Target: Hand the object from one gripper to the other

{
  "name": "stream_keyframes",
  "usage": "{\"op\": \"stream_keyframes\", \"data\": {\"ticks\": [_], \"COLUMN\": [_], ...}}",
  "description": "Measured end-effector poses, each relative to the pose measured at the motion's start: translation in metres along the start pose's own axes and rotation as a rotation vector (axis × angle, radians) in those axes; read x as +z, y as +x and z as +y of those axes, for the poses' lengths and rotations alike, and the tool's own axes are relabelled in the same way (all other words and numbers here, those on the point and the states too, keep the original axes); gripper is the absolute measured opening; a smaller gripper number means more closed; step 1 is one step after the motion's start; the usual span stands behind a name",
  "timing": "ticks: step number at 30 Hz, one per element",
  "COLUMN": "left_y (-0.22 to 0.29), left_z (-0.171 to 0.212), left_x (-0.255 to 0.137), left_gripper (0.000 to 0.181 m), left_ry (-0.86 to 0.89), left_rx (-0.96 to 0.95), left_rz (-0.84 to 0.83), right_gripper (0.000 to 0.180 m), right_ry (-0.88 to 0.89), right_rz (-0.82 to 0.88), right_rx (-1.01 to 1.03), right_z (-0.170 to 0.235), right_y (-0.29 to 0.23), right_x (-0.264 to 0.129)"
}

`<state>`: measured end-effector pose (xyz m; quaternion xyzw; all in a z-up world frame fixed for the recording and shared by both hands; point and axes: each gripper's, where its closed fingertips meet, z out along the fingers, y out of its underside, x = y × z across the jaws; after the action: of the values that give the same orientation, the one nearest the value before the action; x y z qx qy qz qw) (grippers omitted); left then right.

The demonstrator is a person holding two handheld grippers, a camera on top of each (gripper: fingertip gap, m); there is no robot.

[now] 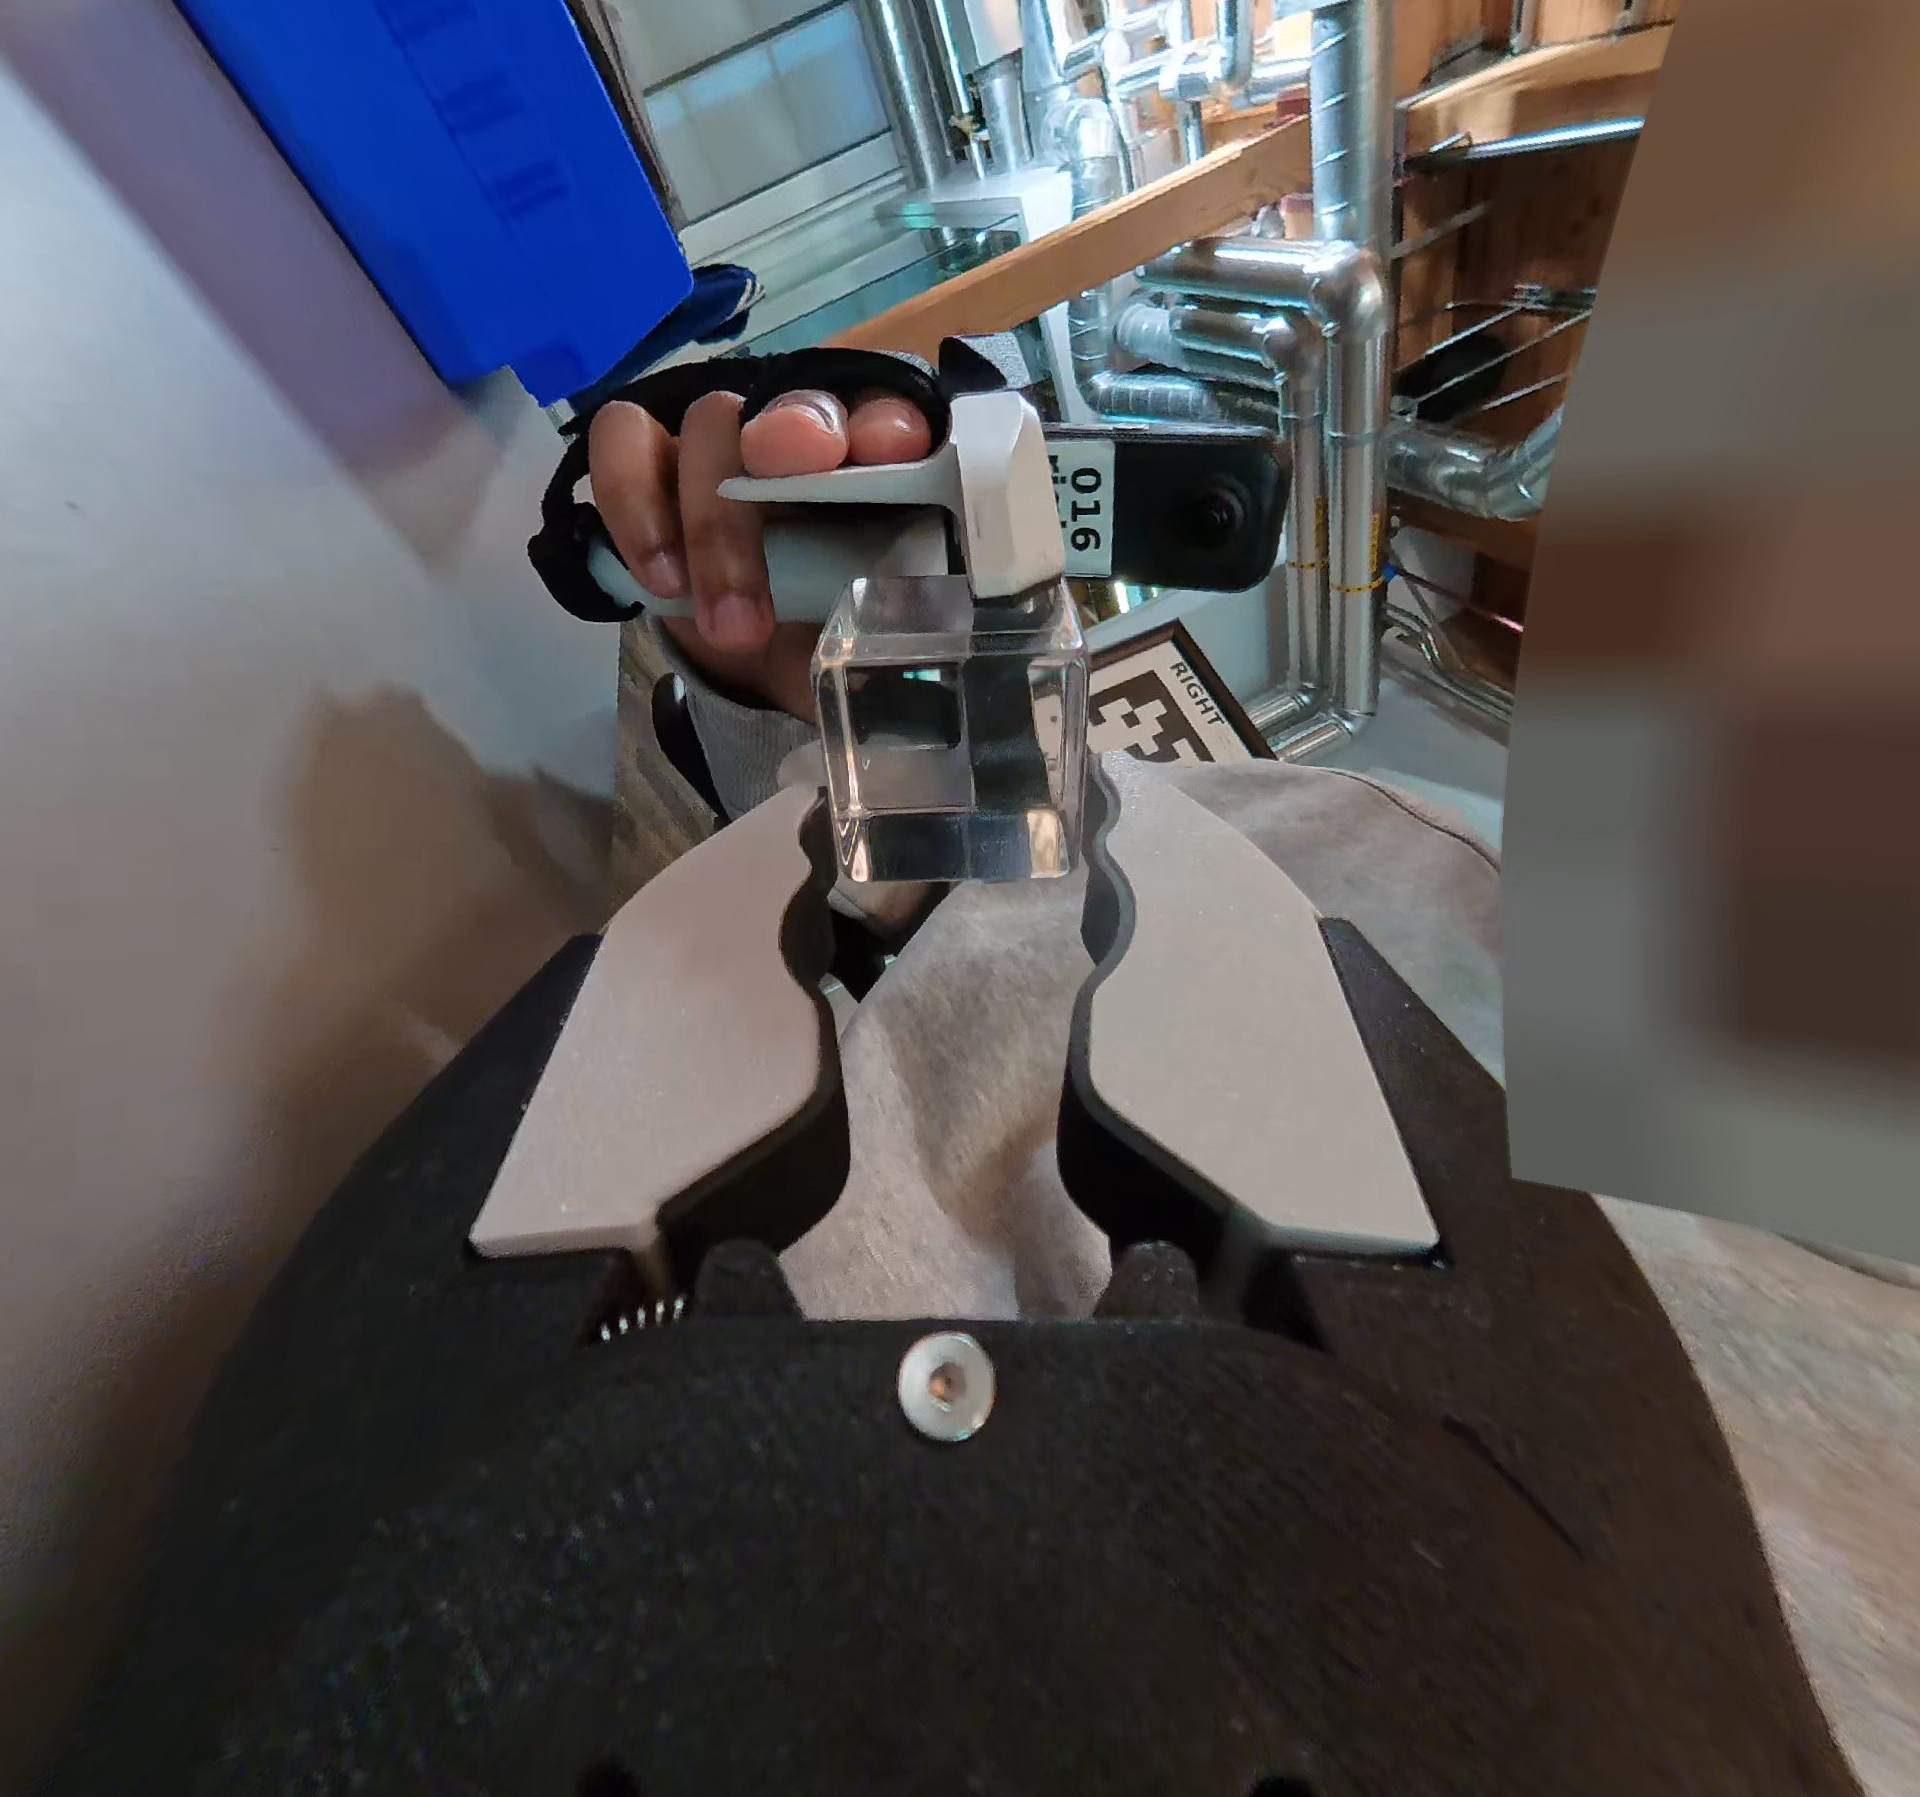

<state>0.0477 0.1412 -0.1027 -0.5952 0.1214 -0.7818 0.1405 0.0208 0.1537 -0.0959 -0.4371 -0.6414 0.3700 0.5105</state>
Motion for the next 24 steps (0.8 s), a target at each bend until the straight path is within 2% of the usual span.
{"op": "stream_keyframes", "data": {"ticks": [8,9,11,13,20,24], "left_y": [-0.006,-0.007,-0.009,-0.008,-0.009,-0.010], "left_z": [-0.007,-0.009,-0.014,-0.021,-0.038,-0.042], "left_x": [-0.004,-0.005,-0.009,-0.014,-0.027,-0.030], "left_gripper": [0.046,0.046,0.046,0.046,0.046,0.046], "left_ry": [0.041,0.053,0.076,0.114,0.202,0.212], "left_rx": [0.032,0.047,0.075,0.086,0.194,0.253], "left_rz": [-0.057,-0.071,-0.093,-0.100,-0.178,-0.225], "right_gripper": [0.046,0.052,0.065,0.069,0.064,0.063], "right_ry": [-0.018,-0.007,0.035,0.090,0.246,0.295], "right_rz": [0.047,0.051,0.044,0.041,0.120,0.080], "right_rx": [-0.021,0.001,0.106,0.233,0.588,0.833], "right_z": [0.005,0.005,0.002,-0.002,-0.001,0.007], "right_y": [0.006,0.007,0.011,0.019,0.057,0.062], "right_x": [0.003,0.003,0.002,-0.002,-0.023,-0.020]}}
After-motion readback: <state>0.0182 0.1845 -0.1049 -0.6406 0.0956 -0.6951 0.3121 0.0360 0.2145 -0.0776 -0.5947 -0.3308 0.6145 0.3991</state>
